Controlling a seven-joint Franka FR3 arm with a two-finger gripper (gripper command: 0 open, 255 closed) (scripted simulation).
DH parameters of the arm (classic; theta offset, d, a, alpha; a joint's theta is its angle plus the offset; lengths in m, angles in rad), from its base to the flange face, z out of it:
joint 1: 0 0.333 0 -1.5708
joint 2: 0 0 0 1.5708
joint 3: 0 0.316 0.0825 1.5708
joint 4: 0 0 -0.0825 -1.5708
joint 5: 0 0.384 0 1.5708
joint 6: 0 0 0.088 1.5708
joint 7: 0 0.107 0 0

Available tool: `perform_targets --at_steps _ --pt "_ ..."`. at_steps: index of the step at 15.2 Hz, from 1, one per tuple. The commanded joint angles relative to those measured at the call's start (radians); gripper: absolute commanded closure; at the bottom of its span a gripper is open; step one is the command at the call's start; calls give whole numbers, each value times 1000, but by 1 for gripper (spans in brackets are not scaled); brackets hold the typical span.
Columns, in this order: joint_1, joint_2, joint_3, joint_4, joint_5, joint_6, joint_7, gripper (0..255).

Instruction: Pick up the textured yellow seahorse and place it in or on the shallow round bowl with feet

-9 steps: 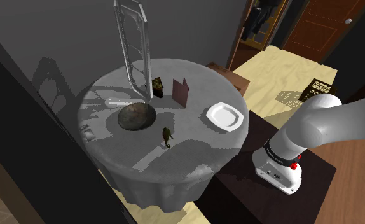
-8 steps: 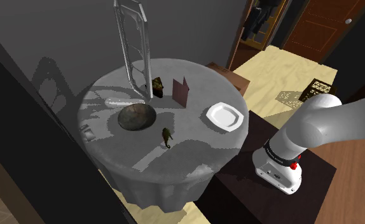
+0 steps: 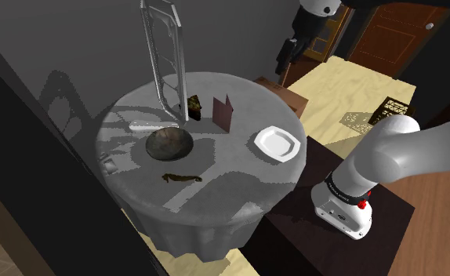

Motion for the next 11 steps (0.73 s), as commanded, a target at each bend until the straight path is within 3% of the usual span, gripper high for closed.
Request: perform_targets --at_steps 1,11 --pt "15 13 34 -35 23 51 31 0" --pt "94 139 226 -149 130 312 192 0"
